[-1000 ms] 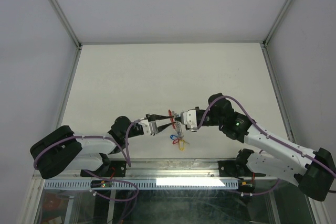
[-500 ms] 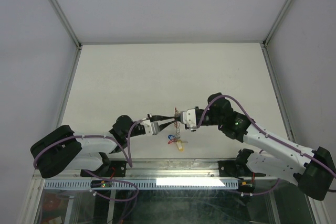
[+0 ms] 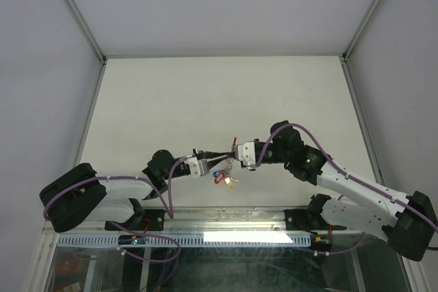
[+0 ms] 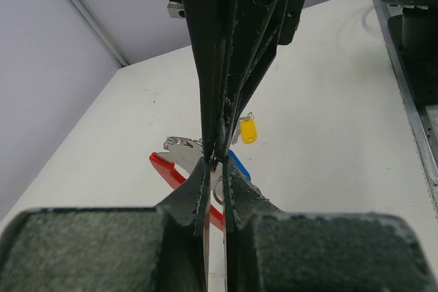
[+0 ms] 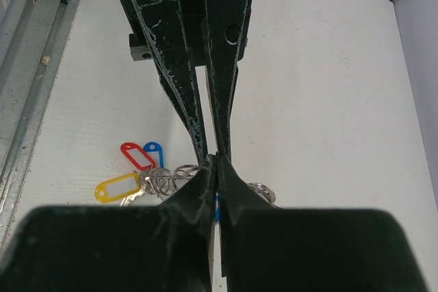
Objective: Put the keys on the keyring
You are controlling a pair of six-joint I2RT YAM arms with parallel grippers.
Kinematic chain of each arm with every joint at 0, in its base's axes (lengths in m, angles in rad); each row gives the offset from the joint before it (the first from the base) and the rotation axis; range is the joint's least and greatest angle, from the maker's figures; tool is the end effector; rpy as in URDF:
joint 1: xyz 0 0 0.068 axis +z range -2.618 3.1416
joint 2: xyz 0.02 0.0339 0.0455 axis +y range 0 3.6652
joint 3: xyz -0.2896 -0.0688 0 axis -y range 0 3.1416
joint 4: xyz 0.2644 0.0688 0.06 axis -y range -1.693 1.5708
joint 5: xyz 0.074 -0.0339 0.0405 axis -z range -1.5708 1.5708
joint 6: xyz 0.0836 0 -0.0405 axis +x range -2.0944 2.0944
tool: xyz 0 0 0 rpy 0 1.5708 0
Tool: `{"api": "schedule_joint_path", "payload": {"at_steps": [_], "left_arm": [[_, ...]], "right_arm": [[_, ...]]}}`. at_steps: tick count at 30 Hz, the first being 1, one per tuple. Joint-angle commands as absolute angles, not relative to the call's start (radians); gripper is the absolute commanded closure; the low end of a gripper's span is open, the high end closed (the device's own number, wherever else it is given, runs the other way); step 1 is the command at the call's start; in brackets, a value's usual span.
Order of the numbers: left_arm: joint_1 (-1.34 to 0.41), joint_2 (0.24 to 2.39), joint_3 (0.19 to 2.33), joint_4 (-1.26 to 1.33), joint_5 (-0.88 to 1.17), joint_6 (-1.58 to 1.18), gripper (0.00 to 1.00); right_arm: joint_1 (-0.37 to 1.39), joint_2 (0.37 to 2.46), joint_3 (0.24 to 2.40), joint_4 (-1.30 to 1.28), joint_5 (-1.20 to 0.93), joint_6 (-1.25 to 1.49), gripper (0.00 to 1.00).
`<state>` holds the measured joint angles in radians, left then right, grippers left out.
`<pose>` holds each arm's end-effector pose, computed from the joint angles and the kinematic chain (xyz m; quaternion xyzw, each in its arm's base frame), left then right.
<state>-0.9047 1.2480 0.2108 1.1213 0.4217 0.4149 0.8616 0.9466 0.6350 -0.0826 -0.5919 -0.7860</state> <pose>0.1362 -0.2287 0.2036 0.5274 0.4284 -0.3120 0.6641 0.1295 0.2225 0.2695 -0.6938 0.4219 0.2625 0.5213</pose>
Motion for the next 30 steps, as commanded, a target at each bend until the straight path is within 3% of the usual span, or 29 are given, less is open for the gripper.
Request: {"api": "schedule_joint_path", "payload": {"at_steps": [1,6,11,16,22,30], "left_arm": [[-0.915,1.221,0.219,1.155,0.406,0.459,1.00],[-0.914,1.220,0.209,1.170,0.408,0.464,1.00],[-0.914,1.222,0.206,1.177,0.410,0.462,1.00],[-0.914,1.224,0.203,1.178,0.404,0.459,1.00],[-0.914,1.221,0.186,1.192,0.398,0.459,1.00],[-0.904,1.213,0.146,1.262,0.427,0.448,1.00]], "right_arm": [[0.869,0.940,0.676,-0.064,-0.673,-0.765,1.00],[0.870,0.940,0.681,-0.067,-0.668,-0.744,0.99],[0.869,0.926,0.663,-0.039,-0.649,-0.718,0.85],[0.870,0.906,0.658,-0.041,-0.630,-0.713,0.82],[0.870,0.813,0.653,-0.124,-0.579,-0.747,0.68],[0.869,0.820,0.678,-0.304,-0.533,-0.829,0.67]]}}
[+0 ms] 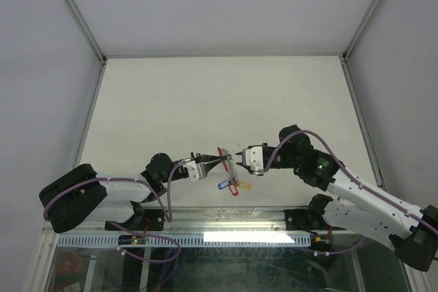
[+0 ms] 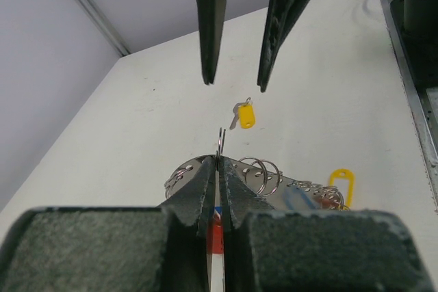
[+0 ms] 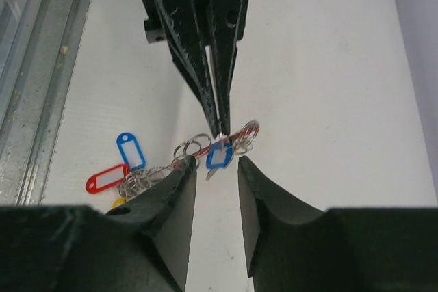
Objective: Put the keys on the keyring
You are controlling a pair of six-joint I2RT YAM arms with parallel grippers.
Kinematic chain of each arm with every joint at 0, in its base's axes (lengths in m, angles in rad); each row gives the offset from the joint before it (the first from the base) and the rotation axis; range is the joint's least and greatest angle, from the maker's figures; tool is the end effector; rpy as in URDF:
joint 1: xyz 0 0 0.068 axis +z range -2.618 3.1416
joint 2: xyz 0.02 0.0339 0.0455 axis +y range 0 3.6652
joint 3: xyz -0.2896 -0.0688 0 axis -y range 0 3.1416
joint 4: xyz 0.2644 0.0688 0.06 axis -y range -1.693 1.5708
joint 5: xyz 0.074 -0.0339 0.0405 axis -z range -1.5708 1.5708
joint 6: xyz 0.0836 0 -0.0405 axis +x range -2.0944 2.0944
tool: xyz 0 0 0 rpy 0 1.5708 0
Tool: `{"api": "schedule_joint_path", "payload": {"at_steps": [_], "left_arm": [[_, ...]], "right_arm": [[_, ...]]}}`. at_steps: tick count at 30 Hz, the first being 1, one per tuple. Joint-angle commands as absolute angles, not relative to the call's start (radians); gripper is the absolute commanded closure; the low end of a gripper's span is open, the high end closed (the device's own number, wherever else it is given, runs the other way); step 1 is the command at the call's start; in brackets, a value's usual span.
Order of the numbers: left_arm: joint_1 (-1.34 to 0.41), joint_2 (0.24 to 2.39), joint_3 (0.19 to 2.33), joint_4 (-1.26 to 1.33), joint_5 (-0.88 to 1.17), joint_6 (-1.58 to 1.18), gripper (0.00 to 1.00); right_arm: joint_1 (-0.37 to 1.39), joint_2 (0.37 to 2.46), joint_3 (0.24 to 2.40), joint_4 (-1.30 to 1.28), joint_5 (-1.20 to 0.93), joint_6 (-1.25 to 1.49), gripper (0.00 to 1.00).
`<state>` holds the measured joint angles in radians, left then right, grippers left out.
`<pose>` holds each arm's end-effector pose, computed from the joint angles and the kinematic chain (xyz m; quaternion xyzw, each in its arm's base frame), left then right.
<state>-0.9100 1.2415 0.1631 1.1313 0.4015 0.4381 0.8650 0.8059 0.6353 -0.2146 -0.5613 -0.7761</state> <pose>0.1307 -0.2213 0.1909 0.5339 0.4366 -0.2996 0.6592 0.1117 0.1996 0.2823 -0.6885 0.4302 0.2533 0.5261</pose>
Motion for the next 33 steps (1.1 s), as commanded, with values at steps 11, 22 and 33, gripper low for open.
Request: {"api": "schedule_joint_path", "payload": {"at_steps": [11,22,33], "left_arm": [[-0.896,1.273,0.132,1.353,0.528,0.458,1.00],[-0.896,1.284,0.137,1.352,0.532,0.455,1.00],[-0.896,1.270,0.129,1.358,0.509,0.449,1.00]], "right_arm": [[0.870,0.886,0.656,-0.217,-0.557,-0.849,0.69],[0.869,0.911,0.633,-0.127,-0.603,-0.814,0.74],[0.869,0.897,0.592,-0.116,-0.624,-0.790,0.77]]}}
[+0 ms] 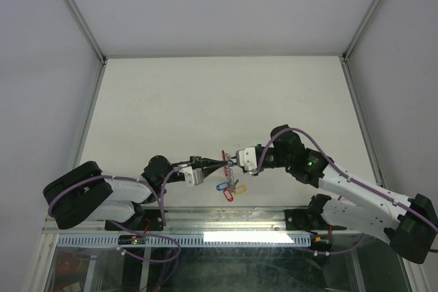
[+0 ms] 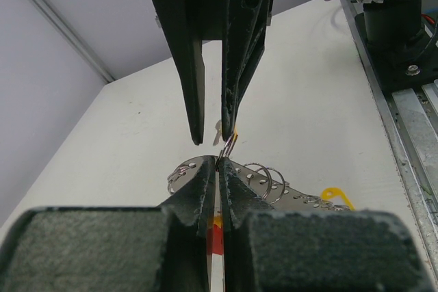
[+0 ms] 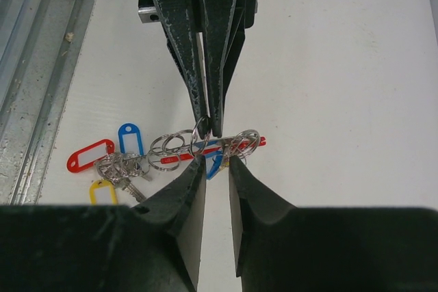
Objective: Put the keys on the keyring
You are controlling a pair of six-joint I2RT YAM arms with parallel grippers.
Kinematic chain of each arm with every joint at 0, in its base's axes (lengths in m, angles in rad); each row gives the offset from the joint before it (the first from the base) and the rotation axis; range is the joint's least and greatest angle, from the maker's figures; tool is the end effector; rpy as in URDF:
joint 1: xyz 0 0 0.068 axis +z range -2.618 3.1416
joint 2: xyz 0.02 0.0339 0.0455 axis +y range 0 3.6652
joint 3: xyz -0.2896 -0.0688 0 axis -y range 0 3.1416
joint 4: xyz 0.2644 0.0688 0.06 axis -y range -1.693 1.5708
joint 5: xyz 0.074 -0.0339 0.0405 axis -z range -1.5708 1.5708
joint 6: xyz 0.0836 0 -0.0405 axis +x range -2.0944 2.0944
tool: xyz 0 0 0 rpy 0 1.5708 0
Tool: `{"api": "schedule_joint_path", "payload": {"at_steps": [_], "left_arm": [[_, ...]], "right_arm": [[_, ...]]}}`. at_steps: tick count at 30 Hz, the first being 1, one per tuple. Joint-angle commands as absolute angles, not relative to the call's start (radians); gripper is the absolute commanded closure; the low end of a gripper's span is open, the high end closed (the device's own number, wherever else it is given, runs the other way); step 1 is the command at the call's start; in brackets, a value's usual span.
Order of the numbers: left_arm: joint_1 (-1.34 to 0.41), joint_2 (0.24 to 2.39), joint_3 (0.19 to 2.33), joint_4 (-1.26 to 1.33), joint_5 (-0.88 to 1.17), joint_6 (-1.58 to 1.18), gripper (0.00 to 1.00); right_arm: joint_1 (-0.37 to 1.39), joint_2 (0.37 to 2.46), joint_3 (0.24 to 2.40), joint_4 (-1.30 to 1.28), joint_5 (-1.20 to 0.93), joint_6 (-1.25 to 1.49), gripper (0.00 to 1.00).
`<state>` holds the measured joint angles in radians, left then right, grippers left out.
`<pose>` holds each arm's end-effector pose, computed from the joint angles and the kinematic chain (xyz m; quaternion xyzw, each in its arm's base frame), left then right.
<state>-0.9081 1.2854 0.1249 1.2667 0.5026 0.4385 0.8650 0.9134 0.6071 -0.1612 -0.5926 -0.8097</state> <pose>0.1192 -0.2182 0.1885 0.5484 0.3910 -0.3293 0.6618 0.1209 0.2139 0.2556 -0.7075 0.4316 0.2624 0.4942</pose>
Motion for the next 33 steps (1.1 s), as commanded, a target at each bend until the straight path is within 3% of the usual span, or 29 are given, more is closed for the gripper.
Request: {"api": "schedule_joint_path", "payload": {"at_steps": [1,16,33], "left_arm": [[-0.896,1.269,0.129,1.359,0.508,0.450,1.00],[-0.896,1.270,0.129,1.357,0.509,0.449,1.00],[-0.896,1.273,0.133,1.350,0.512,0.448,1.00]], "right_arm": [[0.870,0.896,0.587,-0.116,-0.625,-0.790,0.77],[0.870,0.893,0.555,-0.023,-0.634,-0.745,0.75],[0.874,0.882,0.505,0.085,-0.641,-0.674,0.82]]}}
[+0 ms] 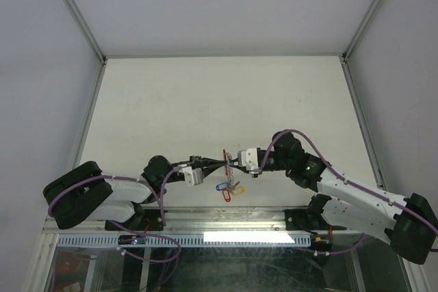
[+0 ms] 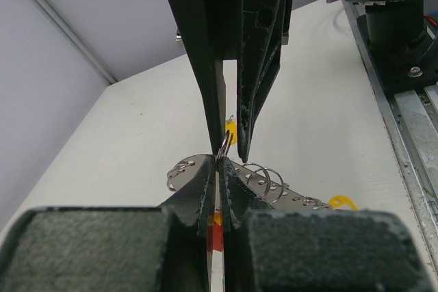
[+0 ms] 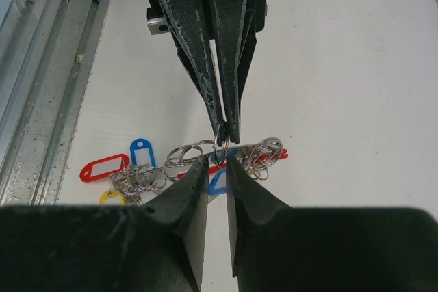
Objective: Put the keys on the keyring
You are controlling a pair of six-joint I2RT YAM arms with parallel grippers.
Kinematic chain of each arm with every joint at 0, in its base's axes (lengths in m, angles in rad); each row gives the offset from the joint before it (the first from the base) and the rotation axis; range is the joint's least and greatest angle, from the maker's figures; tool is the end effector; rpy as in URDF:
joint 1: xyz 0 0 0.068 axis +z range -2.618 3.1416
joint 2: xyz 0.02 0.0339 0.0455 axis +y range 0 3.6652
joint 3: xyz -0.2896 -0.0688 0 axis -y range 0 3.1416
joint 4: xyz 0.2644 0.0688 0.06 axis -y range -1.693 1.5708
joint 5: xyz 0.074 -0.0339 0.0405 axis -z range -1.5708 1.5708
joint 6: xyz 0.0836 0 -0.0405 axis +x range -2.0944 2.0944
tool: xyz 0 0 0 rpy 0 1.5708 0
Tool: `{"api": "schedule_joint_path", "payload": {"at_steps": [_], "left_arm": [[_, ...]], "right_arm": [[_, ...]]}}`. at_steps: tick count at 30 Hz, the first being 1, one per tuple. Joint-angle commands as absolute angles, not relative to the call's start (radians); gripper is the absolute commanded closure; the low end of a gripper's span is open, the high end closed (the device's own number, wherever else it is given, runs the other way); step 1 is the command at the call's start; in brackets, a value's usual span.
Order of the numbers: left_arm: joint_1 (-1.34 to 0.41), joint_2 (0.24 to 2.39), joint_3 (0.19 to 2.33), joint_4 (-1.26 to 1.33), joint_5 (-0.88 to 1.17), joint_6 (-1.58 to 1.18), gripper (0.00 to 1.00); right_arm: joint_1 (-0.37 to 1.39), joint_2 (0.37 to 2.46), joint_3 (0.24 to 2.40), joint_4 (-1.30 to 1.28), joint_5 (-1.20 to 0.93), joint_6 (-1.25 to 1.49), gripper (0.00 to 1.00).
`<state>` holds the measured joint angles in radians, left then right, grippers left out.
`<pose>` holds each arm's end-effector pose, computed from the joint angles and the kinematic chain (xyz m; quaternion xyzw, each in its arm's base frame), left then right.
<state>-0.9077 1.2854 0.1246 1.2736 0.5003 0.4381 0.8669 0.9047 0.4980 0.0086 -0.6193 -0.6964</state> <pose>0.1194 -0.2180 0.1894 0.5466 0.3896 -0.3285 0.6644 0.1174 0.2133 0.2366 -0.6786 0.4443 0.2978 0.5035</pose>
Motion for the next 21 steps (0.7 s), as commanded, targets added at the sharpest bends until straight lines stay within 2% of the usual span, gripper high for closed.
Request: {"api": "schedule_joint_path", "payload": {"at_steps": [1,5,7,11,14,17,19,21], "left_arm": [[-0.896,1.272,0.133,1.349,0.512,0.448,1.00],[-0.896,1.273,0.135,1.344,0.514,0.447,1.00],[-0.896,1.273,0.135,1.343,0.515,0.447,1.00],[-0.896,1.274,0.139,1.336,0.523,0.451,1.00],[-0.896,1.274,0.146,1.317,0.534,0.457,1.00],[-0.896,1.267,0.153,1.288,0.533,0.465,0.74],[-0.896,1.261,0.157,1.265,0.528,0.474,0.66],[-0.896,1.253,0.163,1.231,0.523,0.486,0.63]], "right_arm": [[0.874,0.881,0.505,0.088,-0.638,-0.672,0.81],[0.874,0.885,0.504,0.092,-0.639,-0.670,0.82],[0.873,0.886,0.504,0.094,-0.641,-0.672,0.86],[0.874,0.885,0.510,0.084,-0.642,-0.686,1.00],[0.874,0.875,0.538,0.014,-0.612,-0.737,1.00],[0.874,0.879,0.590,-0.118,-0.574,-0.806,1.00],[0.874,0.879,0.619,-0.179,-0.549,-0.836,1.00],[0.874,0.877,0.637,-0.213,-0.532,-0.854,1.00]]}}
